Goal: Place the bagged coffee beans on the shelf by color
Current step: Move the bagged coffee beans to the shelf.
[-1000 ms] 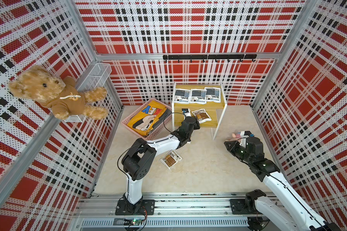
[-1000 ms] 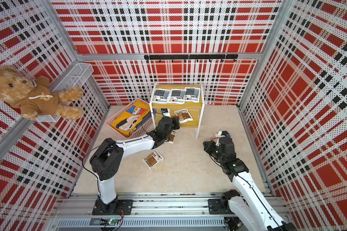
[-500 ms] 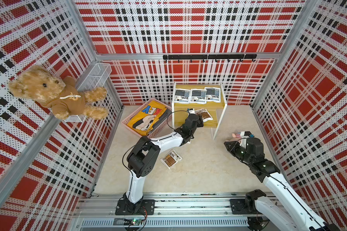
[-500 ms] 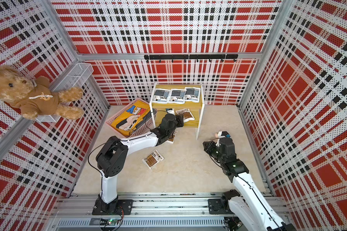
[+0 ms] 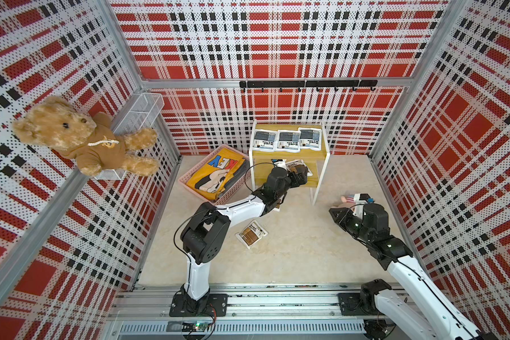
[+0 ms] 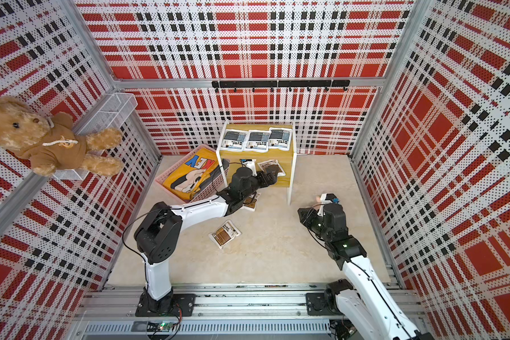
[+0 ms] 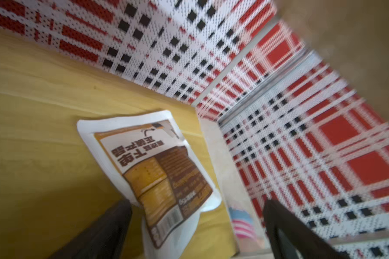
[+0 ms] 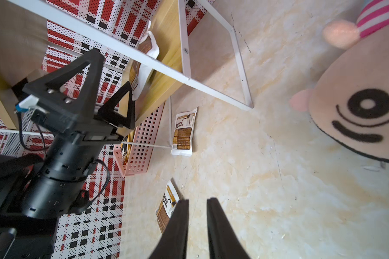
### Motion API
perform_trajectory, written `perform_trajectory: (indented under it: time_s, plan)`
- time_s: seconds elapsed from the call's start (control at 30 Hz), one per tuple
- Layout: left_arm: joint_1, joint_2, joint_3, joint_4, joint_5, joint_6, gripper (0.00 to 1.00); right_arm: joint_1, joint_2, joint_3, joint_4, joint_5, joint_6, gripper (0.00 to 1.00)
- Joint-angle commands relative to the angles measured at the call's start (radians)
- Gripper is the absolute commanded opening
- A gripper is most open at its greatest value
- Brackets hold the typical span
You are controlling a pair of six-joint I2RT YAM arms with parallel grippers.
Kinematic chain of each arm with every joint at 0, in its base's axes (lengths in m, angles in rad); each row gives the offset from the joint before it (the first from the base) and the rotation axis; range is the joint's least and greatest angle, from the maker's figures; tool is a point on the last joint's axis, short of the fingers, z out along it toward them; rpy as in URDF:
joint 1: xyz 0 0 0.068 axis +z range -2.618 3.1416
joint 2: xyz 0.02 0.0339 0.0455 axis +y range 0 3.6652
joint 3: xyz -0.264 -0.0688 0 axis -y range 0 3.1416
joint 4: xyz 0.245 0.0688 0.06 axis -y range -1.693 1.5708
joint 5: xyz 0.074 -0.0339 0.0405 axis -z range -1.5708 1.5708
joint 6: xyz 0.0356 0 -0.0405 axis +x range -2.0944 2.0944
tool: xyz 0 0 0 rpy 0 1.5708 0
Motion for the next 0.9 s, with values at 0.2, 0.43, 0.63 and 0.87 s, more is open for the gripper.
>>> perform_trajectory:
  time_s: [0.2, 0.43, 0.63, 0.87]
  plan:
    - [0.072, -0.024, -0.124, -0.042, 0.073, -0.174, 0.99, -0.009, -0.016, -0.021, 0.034, -0.006, 0.004, 0.23]
    - [0.062, 0.040, -0.002, -0.128, 0.062, -0.164, 0.83, -0.011, -0.023, -0.012, 0.018, 0.006, -0.006, 0.23]
    - [0.059, 0.074, 0.045, -0.192, 0.057, -0.158, 0.63, -0.015, -0.030, -0.015, 0.015, 0.013, -0.011, 0.23]
    - [0.057, 0.096, 0.052, -0.211, 0.069, -0.170, 0.49, -0.021, -0.037, -0.014, 0.013, 0.019, -0.013, 0.22]
